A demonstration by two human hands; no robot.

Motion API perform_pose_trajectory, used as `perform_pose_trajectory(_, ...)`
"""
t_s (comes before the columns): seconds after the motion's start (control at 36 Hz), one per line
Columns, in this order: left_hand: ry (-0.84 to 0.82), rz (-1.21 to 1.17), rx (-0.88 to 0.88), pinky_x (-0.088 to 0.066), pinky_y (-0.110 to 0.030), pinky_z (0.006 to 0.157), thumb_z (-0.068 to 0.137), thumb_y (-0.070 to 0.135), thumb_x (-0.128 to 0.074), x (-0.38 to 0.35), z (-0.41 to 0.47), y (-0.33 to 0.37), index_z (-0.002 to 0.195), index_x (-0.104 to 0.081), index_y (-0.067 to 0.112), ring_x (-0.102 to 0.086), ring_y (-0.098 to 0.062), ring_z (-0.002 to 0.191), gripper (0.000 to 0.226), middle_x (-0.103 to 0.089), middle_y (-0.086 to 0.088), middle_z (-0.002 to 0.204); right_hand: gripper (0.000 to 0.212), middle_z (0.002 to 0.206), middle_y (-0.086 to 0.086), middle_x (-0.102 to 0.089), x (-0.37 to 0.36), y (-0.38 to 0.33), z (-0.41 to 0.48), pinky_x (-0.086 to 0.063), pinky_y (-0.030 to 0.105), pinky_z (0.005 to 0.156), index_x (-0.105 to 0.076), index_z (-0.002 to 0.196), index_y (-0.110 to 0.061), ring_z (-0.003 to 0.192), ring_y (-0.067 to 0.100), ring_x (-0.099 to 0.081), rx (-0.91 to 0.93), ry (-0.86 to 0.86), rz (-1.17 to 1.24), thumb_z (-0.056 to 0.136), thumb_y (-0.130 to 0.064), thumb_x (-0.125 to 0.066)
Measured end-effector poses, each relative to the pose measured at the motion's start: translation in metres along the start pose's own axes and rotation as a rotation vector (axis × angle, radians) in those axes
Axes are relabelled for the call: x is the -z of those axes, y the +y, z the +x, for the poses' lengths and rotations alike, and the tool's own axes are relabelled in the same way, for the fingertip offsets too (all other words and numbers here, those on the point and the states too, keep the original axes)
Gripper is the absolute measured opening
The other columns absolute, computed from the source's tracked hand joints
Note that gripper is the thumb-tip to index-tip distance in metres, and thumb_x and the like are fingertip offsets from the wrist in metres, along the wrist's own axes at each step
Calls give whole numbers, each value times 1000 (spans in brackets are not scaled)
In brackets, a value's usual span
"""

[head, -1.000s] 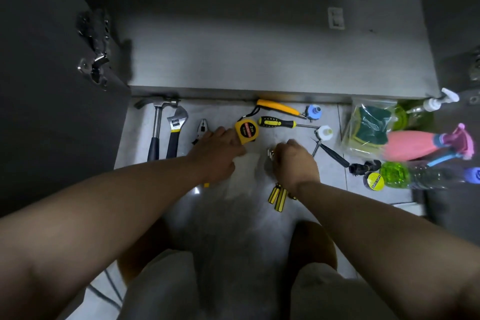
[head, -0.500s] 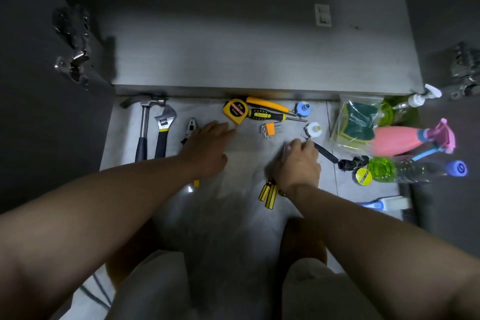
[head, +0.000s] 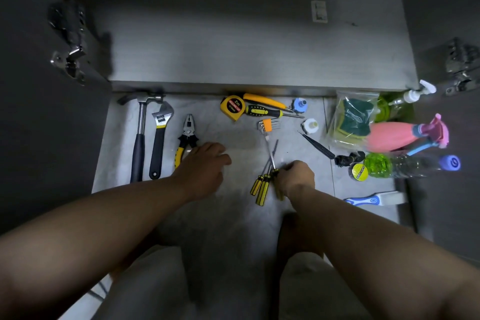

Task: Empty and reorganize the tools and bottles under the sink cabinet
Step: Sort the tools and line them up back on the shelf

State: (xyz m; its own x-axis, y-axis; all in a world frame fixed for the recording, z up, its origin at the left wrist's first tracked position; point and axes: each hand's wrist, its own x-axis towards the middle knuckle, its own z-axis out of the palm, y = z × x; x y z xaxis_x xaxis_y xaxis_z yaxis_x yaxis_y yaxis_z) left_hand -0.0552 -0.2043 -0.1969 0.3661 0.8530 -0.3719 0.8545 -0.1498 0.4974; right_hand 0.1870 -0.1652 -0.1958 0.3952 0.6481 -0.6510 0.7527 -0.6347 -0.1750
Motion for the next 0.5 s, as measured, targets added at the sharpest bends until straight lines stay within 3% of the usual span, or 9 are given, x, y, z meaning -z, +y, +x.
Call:
perform_pose_trajectory(0.11,-13,-26,17,-36,-34,106,97,25,-55,1,4,6,139,-54,21,-36,-19,134,42,-42,-1,142,42,119,13,-60,0,0,-2,-53,39,92,-54,119,-13,109,33,-61,29,-97,-1,86,-35,-67)
perform_pose_trajectory(0.17,-24,-31,28,-39,-38,106,96,25,-56,1,5,8,140,-54,21,-36,-21,135,44,-42,-2,144,40,118,12,-62,-3,2,-2,-52,37,89,-51,118,-14,110,32,-60,41,-120,-10,86,-34,-67)
perform_pose_trajectory(0.28,-50,-24,28,-37,-39,109,94,24,-60,-2,3,5,144,-52,20,-31,-22,142,50,-37,-3,152,22,111,7,-69,-7,4,-2,-51,32,82,-65,104,-18,104,27,-64,132,-121,-129,87,-31,-67)
perform_pose_trajectory(0.39,-37,-16,18,-34,-37,109,93,25,-61,-6,0,1,142,-53,22,-27,-21,145,50,-33,-2,156,22,103,5,-68,-10,2,-6,-48,31,74,-62,97,-20,88,21,-61,182,-105,-95,85,-38,-69)
perform_pose_trajectory(0.5,-28,-24,25,-33,-40,108,92,24,-62,-7,0,2,140,-55,23,-26,-22,146,49,-32,-2,157,35,112,8,-60,-15,2,-11,-55,40,86,-59,110,-18,101,27,-62,187,-154,-111,83,-36,-70)
